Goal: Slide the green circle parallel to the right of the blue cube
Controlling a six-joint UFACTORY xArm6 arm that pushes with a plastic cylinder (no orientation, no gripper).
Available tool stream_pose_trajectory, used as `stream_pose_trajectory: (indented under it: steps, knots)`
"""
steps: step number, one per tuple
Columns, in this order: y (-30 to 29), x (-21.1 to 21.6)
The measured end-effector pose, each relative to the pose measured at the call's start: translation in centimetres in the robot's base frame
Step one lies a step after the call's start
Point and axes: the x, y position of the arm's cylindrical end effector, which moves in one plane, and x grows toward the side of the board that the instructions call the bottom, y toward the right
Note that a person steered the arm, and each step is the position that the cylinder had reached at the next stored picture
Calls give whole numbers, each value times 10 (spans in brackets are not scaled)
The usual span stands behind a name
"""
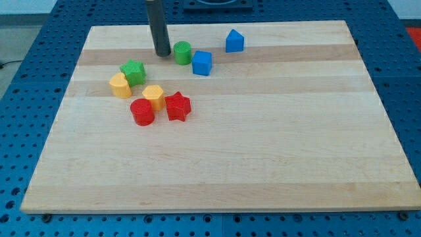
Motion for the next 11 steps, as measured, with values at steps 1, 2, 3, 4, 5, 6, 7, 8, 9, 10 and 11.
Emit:
stream_pose_trajectory:
  steps: [1,2,3,4,5,6,7,8,9,10,11]
  knots:
    - [-4,4]
    - [20,4]
    - [50,4]
    - [83,4]
    - [111,4]
    - [130,-14]
    - [140,-17]
    - [145,-14]
    - [161,-8]
    - [181,0]
    - [202,8]
